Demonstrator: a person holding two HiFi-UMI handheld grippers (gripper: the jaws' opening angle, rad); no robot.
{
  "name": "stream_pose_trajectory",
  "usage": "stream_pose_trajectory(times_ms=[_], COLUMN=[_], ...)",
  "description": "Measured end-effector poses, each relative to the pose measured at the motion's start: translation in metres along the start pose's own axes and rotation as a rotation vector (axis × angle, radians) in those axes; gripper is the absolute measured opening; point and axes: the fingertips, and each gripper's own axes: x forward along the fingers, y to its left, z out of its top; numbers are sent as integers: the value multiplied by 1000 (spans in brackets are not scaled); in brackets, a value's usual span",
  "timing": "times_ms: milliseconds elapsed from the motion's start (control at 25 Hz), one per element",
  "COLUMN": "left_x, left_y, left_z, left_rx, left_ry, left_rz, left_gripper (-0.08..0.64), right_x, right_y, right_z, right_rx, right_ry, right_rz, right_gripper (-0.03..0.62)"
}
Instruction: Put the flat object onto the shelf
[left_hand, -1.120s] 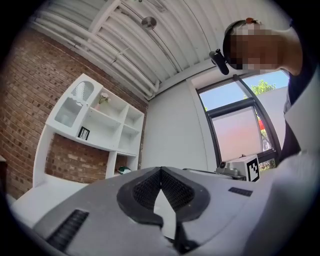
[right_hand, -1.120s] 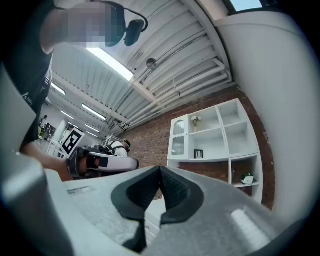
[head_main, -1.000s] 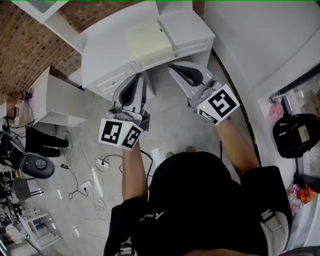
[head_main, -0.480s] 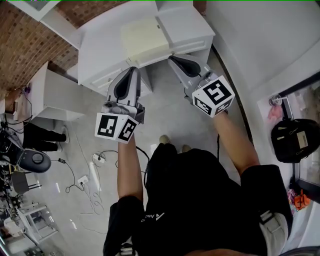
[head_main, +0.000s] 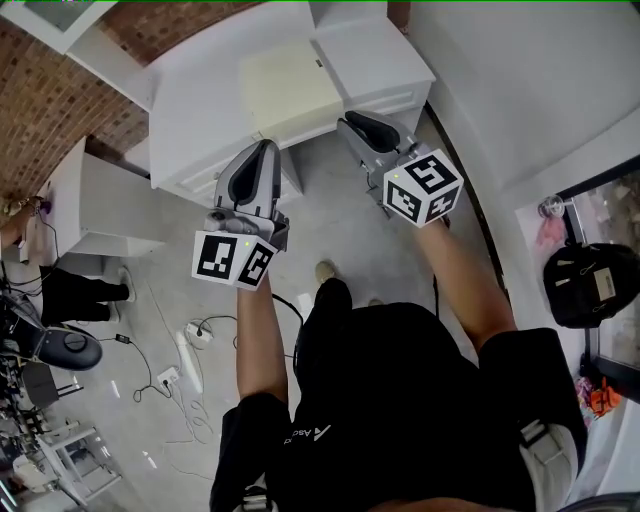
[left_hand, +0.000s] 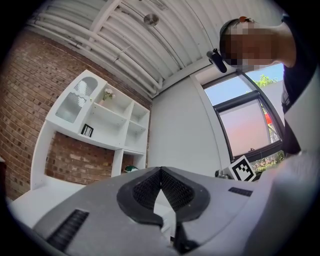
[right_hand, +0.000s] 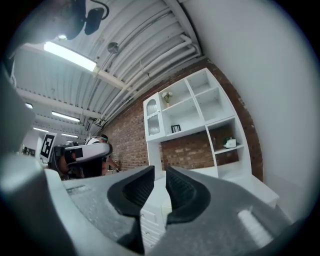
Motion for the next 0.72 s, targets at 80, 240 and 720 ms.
stream_pose_trajectory(times_ms=[80, 240, 720], left_x=[6, 19, 53], left_y=[22, 66, 153], left_z=[-4, -9, -28], left_rx=[-7, -23, -59], left_ry=[4, 14, 6], left_rz=[-6, -30, -137], left_gripper=[-2, -2, -2], right_x=[20, 60, 131], right_y=[-9, -24, -83], right_z=[-7, -21, -86], right_rx=[25, 72, 396], right_ry=[10, 33, 39], right_rz=[-21, -71, -270], right_gripper=[80, 107, 237])
